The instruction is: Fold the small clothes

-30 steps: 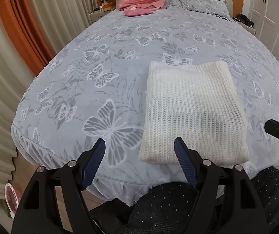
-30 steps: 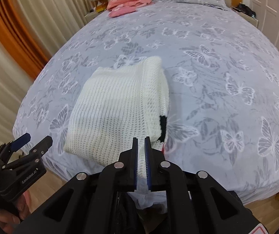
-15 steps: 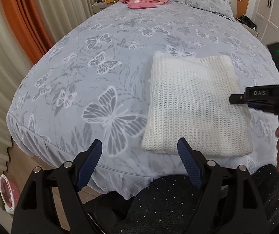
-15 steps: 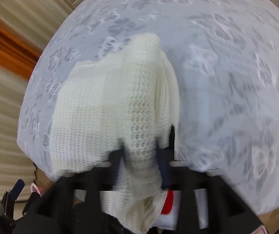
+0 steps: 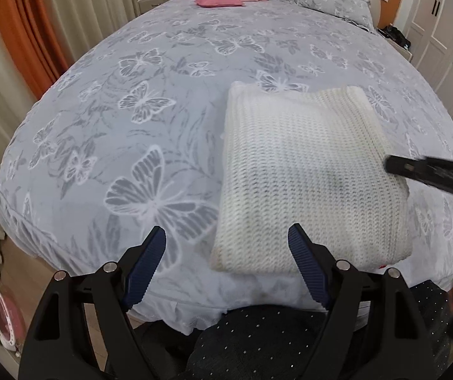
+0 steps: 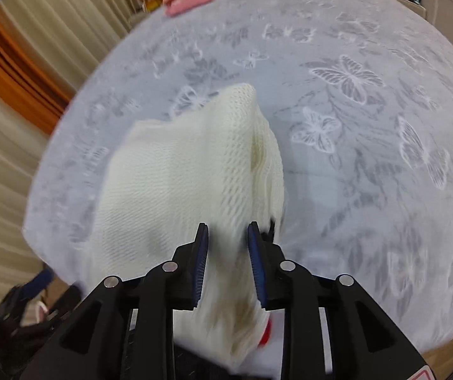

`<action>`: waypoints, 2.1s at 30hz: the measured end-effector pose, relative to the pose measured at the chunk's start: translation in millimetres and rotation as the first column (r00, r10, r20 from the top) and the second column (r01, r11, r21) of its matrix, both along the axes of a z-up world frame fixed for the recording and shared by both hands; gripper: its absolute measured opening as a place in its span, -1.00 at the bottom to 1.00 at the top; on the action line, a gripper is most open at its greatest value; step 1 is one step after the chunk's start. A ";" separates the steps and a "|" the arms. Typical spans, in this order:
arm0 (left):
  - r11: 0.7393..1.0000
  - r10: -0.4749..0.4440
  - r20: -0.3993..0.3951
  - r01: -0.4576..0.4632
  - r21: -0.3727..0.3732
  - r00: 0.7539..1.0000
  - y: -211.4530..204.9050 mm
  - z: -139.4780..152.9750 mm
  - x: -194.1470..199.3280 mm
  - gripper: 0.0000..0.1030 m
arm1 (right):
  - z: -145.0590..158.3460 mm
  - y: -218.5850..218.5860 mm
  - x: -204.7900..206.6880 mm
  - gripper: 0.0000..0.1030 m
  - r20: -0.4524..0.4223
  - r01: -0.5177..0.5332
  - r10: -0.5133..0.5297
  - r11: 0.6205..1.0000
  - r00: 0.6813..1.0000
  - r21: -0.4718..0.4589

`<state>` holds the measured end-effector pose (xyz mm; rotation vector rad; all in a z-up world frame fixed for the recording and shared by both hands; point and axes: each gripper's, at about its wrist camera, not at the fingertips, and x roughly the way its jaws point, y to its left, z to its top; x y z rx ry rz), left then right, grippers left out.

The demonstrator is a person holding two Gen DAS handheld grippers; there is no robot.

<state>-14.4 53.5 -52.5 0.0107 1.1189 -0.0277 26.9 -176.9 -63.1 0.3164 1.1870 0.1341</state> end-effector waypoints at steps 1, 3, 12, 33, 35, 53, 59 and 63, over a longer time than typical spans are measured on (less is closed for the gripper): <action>1.000 -0.004 -0.007 0.004 0.007 1.000 -1.7 -2.5 1.9 0.50 | -4.3 0.8 -10.0 -0.31 -0.020 0.001 -0.001 1.000 1.000 0.002; 0.999 -0.015 -0.024 0.016 0.031 1.000 -5.3 -9.4 5.4 0.50 | -17.3 1.7 -24.0 -0.24 -0.064 -0.005 0.004 1.000 0.998 -0.007; 0.984 -0.065 -0.119 0.083 0.156 0.991 -1.0 -47.4 3.4 0.45 | -36.8 13.5 -48.2 -0.81 -0.123 -0.047 0.055 0.997 0.991 0.066; 0.982 -0.063 0.134 0.037 0.183 0.989 -17.6 25.9 -34.3 0.70 | 50.9 0.6 -87.9 0.42 0.163 0.087 -0.069 0.990 0.984 -0.108; 0.984 -0.054 0.208 0.017 0.178 0.977 -17.0 41.9 -40.4 0.74 | 58.2 -1.9 -89.4 0.47 0.185 0.111 -0.090 0.988 0.979 -0.109; 0.997 -0.066 0.345 0.052 0.051 0.936 -27.3 56.9 -70.2 0.91 | 54.1 12.4 -125.8 0.57 0.254 0.183 -0.124 0.957 0.959 -0.227; 0.998 -0.048 0.348 0.027 0.065 0.936 -29.5 46.2 -78.8 0.90 | 49.0 15.3 -130.0 0.57 0.254 0.179 -0.115 0.953 0.960 -0.246; 0.997 -0.036 0.356 0.010 0.075 0.934 -27.6 41.1 -83.4 0.90 | 45.8 19.0 -133.3 0.57 0.257 0.177 -0.107 0.948 0.960 -0.265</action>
